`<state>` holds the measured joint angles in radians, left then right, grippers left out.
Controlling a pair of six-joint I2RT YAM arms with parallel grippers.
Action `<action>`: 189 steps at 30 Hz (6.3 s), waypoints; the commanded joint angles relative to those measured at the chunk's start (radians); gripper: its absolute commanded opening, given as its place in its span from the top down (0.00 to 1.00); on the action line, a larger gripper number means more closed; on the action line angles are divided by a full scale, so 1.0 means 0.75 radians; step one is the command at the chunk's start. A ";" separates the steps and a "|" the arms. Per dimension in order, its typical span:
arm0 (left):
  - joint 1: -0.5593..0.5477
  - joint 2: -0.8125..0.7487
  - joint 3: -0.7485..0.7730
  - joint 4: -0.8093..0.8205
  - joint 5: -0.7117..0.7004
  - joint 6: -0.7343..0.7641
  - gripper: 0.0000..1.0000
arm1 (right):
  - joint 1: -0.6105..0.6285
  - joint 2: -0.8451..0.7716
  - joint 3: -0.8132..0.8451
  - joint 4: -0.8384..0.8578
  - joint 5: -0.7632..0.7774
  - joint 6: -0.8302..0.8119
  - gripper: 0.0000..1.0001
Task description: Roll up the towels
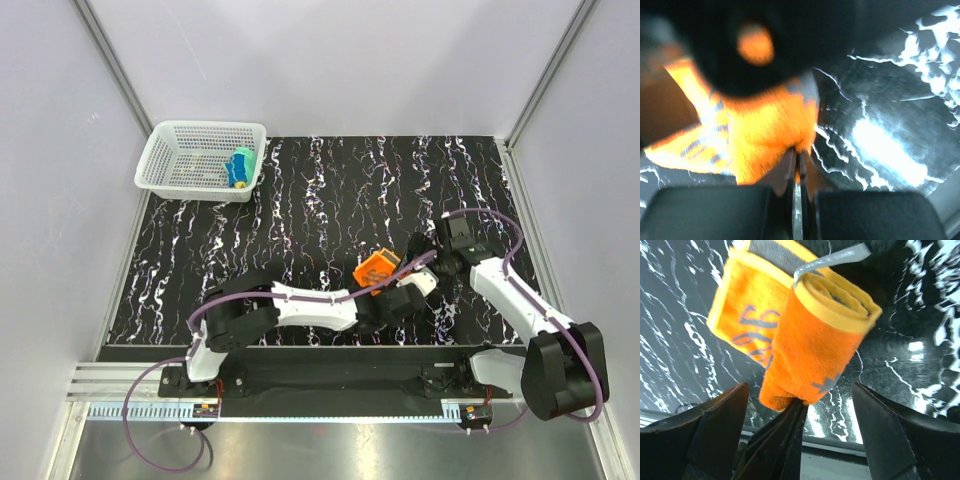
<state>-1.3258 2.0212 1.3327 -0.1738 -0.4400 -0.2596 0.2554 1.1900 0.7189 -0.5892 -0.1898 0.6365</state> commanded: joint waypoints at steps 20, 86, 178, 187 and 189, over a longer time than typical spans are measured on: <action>0.430 -0.259 -0.327 0.289 1.035 -0.525 1.00 | -0.234 -0.320 -0.134 0.221 -0.485 0.014 0.08; 0.585 0.001 0.133 -0.050 0.630 -0.032 0.38 | 0.005 0.309 -0.069 0.540 -0.001 0.199 0.28; 0.541 -0.728 -0.779 -0.030 0.268 -1.239 0.17 | 0.443 0.679 -0.267 1.164 -0.780 1.295 0.78; 0.626 -0.727 -0.773 -0.063 0.196 -1.157 0.25 | 0.635 0.825 -0.302 1.477 -0.794 1.495 0.78; 0.639 -0.758 -0.781 -0.063 0.174 -1.157 0.21 | 0.668 0.841 -0.304 1.520 -0.792 1.524 0.78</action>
<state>-0.8639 1.4590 0.7216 -0.3012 -0.2268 -1.1404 0.6331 1.7523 0.5293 0.5713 -0.4812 1.5475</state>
